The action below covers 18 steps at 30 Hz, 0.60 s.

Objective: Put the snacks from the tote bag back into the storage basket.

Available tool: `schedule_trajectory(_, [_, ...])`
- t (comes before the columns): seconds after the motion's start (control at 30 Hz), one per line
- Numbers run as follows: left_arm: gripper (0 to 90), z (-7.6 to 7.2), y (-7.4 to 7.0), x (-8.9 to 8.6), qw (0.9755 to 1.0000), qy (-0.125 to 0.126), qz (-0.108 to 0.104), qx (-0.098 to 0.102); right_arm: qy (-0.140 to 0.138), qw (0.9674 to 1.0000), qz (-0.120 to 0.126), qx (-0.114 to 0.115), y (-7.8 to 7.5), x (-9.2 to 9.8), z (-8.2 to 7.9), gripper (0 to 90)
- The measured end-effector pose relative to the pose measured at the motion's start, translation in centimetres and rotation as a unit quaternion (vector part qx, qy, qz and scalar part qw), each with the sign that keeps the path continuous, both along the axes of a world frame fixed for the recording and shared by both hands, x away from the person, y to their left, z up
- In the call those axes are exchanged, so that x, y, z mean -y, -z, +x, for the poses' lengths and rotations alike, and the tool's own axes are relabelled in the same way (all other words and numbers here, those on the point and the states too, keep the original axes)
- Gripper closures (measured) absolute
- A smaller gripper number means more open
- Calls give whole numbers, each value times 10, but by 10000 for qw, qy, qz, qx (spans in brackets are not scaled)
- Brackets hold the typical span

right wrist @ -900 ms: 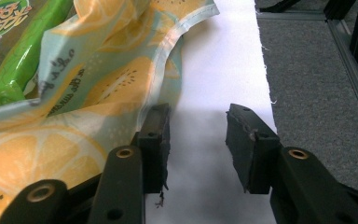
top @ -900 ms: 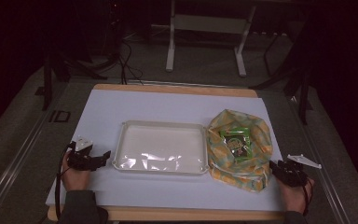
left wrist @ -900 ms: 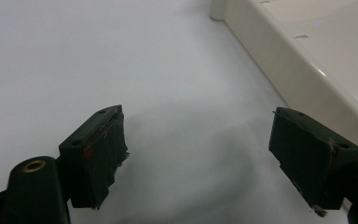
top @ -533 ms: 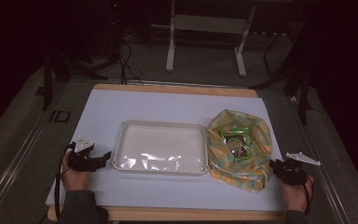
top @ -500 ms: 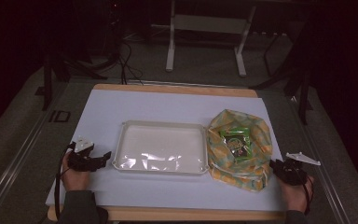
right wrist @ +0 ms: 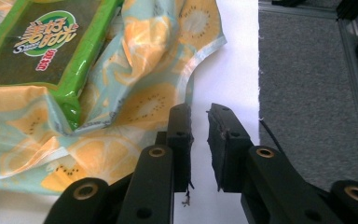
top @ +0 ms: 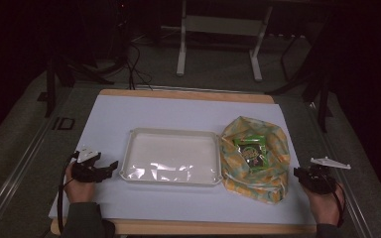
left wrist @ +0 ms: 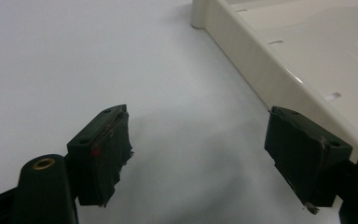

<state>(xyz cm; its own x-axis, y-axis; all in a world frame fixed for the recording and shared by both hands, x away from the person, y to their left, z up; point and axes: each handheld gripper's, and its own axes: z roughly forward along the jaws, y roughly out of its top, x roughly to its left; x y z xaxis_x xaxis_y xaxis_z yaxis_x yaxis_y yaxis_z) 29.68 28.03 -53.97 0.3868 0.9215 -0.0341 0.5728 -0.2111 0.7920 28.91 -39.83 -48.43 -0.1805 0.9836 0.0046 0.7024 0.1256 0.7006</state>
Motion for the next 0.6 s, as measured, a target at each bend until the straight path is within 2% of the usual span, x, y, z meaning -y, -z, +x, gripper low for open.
schedule_trajectory(0.27, [227,1,0,3,9999,45,143,-43,-216,9995,-225,-76,-17,-4,1,878])
schedule_trajectory(0.37, [227,1,1,4,9999,51,155,-38,-272,9993,-235,-72,-25,-8,2,871])
schedule_trajectory(0.6, [227,1,1,5,9997,71,213,-69,-541,9985,-58,-39,-41,-13,7,813])
